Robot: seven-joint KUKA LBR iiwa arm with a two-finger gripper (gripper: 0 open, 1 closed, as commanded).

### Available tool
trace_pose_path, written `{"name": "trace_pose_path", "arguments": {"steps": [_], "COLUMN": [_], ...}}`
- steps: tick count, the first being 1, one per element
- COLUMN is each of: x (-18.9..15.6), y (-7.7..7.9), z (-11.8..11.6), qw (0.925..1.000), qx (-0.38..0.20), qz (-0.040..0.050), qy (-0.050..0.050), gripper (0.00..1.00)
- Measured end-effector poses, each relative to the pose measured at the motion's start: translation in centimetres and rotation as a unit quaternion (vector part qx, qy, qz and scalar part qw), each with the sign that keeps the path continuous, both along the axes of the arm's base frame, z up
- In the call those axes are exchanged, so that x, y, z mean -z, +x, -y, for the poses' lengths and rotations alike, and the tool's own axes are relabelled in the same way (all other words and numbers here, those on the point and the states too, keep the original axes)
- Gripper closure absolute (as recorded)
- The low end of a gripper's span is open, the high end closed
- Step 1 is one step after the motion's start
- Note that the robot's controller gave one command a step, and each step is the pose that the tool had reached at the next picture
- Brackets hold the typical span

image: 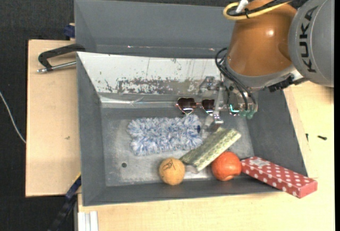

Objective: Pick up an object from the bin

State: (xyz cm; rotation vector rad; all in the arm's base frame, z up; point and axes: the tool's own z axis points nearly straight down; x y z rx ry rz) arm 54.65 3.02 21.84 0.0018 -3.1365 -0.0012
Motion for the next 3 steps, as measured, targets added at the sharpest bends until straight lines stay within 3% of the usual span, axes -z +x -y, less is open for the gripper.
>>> {"name": "trace_pose_path", "arguments": {"steps": [1,2,3], "x": [-0.4,4.8,6.4], "y": [0.2,1.5,2.8], "z": [0.0,-1.0,-1.8], "qw": [1.0000,0.9974,0.9657], "qx": [0.001,-0.072,-0.260], "qz": [0.0041,0.0035,0.0058], "qy": [0.000,0.000,0.000], "gripper": [0.00,0.00,0.00]}}
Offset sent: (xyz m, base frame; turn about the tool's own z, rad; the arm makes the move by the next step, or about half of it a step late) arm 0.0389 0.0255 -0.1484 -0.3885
